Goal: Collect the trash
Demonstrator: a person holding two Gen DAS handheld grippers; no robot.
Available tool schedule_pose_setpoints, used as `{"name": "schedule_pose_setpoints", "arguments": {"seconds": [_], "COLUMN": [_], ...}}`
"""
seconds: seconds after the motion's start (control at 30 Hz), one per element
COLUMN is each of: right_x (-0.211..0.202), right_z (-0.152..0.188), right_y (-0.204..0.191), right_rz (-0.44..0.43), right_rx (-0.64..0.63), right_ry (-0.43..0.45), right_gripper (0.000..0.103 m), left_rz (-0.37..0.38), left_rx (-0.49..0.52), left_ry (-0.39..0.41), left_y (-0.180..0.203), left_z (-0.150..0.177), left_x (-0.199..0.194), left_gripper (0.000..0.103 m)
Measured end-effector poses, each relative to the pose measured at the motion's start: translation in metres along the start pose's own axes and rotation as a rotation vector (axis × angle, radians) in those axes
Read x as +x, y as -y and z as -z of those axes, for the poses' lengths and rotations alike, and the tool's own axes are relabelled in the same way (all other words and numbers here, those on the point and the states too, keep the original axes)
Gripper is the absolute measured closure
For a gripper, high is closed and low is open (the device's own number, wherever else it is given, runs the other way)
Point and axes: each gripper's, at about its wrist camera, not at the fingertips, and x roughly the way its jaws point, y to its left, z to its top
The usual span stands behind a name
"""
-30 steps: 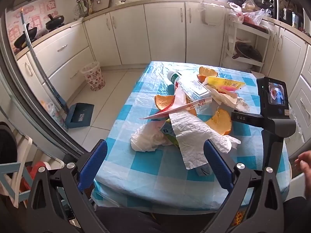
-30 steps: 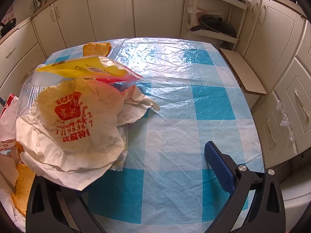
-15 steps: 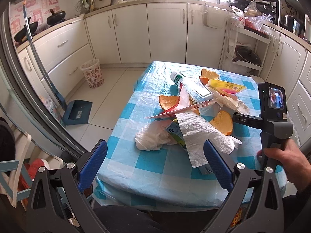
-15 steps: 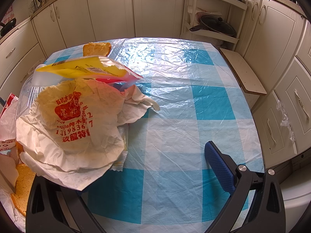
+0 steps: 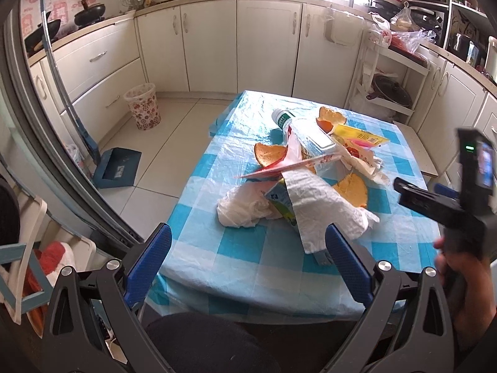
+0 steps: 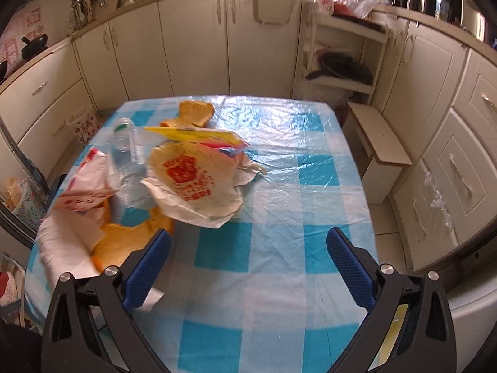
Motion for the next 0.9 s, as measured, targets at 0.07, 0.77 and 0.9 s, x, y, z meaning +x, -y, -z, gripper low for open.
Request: {"name": "schedule_pose_setpoints", "arguments": {"seconds": [0.07, 0.77, 0.9], "right_x": [-0.034, -0.201, -0.209], "right_z": [0.015, 0.104, 0.111], "right_y": [-0.011, -0.058, -0.058], "right_rz": [-0.008, 0.075, 0.096], "right_rx": [-0.021, -0.017, -0.019], "right_ry": [0.032, 0.138, 0.139], "right_gripper": [0.006, 0.006, 0.006], "left_rz": [0.000, 0.034, 0.036], "left_rx": [0.015, 0.067, 0.070], "left_ry": [-0.003, -0.008, 0.005], "left_y": [-0.001, -0.026, -0.032], "left_z": [0.008, 0.085, 0.089], "left_x": [-0.008, -0.095, -0.108], "left_gripper": [0.008, 0.008, 0.008]}}
